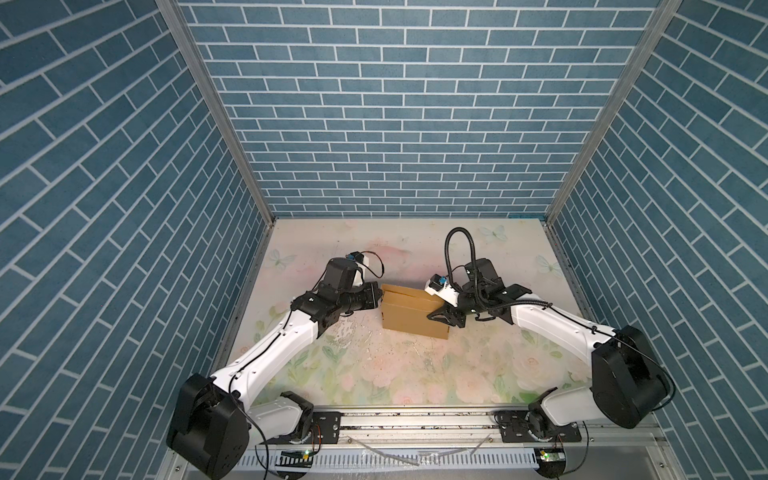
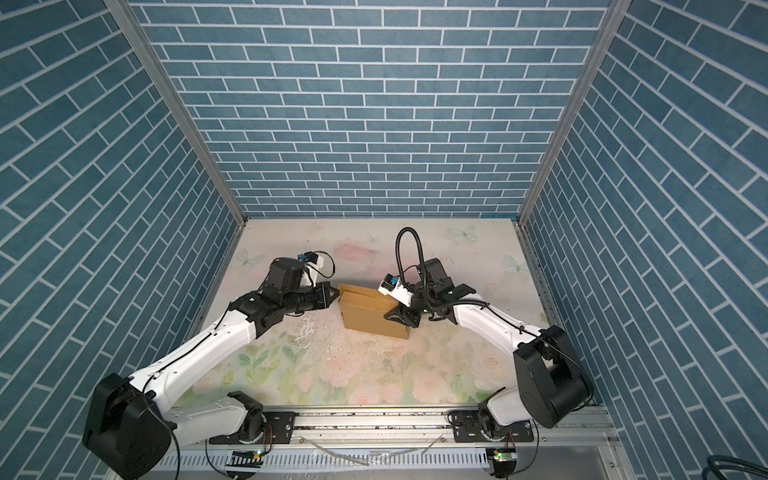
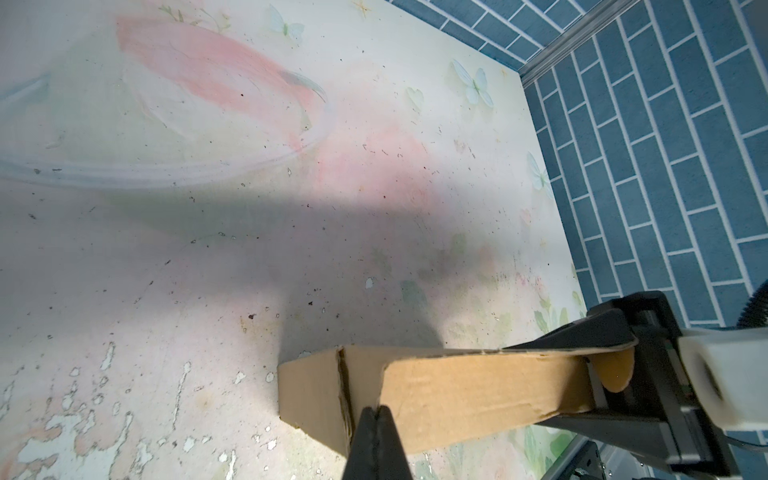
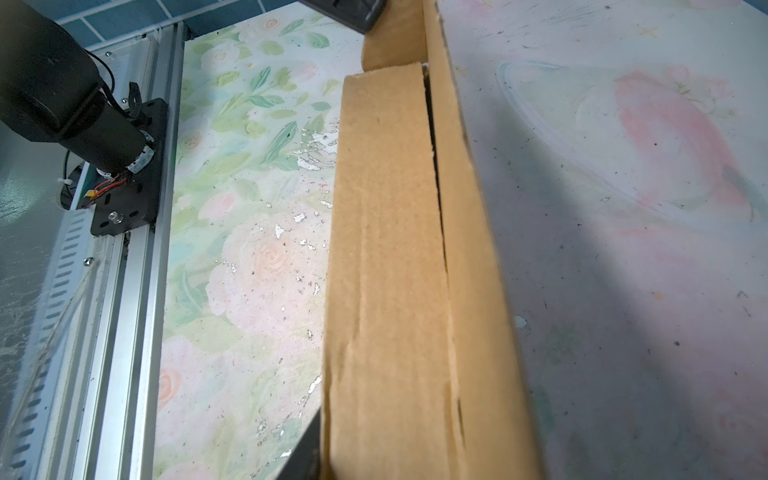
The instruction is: Fold the paper box
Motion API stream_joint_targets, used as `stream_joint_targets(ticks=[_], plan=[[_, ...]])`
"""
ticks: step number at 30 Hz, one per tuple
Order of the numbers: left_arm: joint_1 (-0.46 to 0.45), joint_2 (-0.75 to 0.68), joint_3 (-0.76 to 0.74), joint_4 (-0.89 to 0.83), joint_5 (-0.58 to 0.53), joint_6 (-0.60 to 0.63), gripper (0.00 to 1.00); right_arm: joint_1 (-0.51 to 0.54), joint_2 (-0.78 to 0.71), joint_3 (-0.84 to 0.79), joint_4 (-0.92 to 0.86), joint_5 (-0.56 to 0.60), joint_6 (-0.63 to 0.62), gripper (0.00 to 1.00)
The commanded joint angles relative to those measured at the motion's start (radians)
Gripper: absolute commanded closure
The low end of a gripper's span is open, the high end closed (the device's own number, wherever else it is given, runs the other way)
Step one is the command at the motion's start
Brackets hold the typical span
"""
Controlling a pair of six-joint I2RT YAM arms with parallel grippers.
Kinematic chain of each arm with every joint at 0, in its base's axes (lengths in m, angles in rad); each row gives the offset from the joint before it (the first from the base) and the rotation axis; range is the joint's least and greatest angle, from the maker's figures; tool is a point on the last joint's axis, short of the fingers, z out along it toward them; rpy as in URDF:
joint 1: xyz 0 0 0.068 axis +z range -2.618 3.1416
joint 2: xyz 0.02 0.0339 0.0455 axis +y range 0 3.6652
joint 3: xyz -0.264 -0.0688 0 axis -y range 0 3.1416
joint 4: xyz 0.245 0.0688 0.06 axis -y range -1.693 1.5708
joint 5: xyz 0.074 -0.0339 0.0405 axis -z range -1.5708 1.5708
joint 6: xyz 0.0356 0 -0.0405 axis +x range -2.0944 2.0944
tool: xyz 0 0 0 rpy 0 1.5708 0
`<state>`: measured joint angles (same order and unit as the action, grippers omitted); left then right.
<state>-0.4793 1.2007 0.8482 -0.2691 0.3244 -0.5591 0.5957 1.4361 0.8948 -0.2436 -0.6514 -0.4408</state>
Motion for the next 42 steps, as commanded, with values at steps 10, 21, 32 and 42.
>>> stream_joint_targets(ticks=[10, 21, 32, 42], plan=[[-0.03, 0.001, -0.017, -0.064, -0.06, 0.037, 1.0, 0.004, -0.02, -0.031, -0.042, 0.033, 0.017, 0.85], [-0.045, -0.001, -0.041, -0.064, -0.091, 0.041, 1.0, 0.004, -0.032, -0.034, -0.046, 0.038, 0.025, 0.78], [-0.052, 0.007, -0.047, -0.055, -0.096, 0.038, 1.0, 0.005, -0.045, -0.043, -0.039, 0.04, 0.032, 0.68], [-0.056, 0.027, -0.04, -0.037, -0.111, 0.033, 1.0, 0.004, -0.048, -0.051, -0.038, 0.032, 0.024, 0.8]])
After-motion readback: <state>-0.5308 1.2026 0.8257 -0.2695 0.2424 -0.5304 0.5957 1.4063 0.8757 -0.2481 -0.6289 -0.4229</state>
